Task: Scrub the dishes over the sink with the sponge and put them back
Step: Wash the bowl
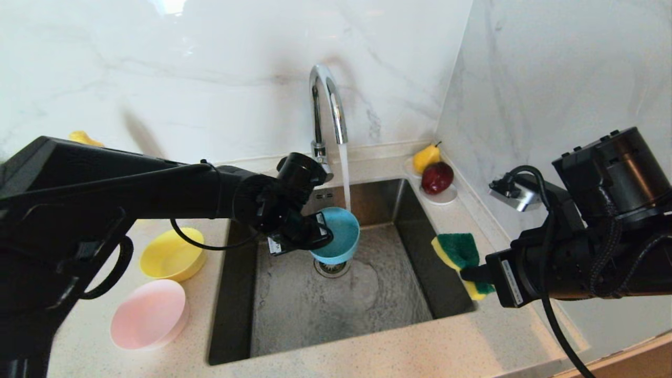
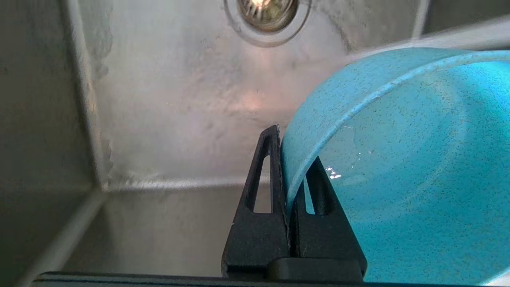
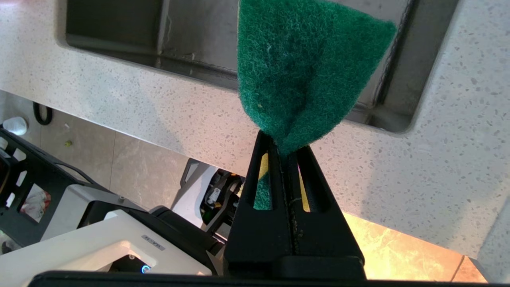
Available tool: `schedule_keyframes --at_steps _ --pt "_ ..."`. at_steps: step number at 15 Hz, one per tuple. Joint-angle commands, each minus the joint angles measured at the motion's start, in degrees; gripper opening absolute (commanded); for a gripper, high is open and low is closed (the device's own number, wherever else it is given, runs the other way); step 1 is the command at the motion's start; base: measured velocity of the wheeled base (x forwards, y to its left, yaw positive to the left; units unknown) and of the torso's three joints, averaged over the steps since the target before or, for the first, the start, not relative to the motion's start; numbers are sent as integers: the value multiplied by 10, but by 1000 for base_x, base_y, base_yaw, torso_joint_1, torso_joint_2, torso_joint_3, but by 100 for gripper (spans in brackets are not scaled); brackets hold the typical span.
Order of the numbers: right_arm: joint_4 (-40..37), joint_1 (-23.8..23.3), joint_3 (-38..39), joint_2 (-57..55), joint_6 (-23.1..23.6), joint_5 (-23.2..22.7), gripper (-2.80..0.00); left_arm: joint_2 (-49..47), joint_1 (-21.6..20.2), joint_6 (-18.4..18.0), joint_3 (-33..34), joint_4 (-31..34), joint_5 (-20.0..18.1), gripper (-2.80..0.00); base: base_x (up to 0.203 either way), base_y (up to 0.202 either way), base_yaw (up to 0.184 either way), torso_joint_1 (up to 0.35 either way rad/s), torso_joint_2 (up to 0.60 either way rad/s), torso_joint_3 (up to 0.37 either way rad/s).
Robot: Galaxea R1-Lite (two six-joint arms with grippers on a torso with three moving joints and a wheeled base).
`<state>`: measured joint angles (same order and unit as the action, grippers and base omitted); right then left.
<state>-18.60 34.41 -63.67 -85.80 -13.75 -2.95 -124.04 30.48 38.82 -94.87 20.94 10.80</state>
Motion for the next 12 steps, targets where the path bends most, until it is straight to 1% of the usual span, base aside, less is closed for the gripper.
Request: schedule_keyframes --at_steps 1,3,6,9,12 --pt "1 -2 0 -2 0 0 -280 -15 0 2 -21 4 1 -280 0 0 0 0 0 0" --pt "1 -3 -2 -2 0 0 -280 -27 -1 2 -39 4 4 -280 0 0 0 0 0 0" --pt "1 -4 -1 2 0 0 -280 -55 -1 -1 -67 5 24 -280 0 0 0 0 0 0" --pt "1 -16 0 3 2 0 -280 -84 -1 -2 -107 16 26 -280 0 0 0 0 0 0" --pt "2 -21 1 0 2 -3 -280 -96 -3 1 -119 23 31 -280 0 0 0 0 0 0"
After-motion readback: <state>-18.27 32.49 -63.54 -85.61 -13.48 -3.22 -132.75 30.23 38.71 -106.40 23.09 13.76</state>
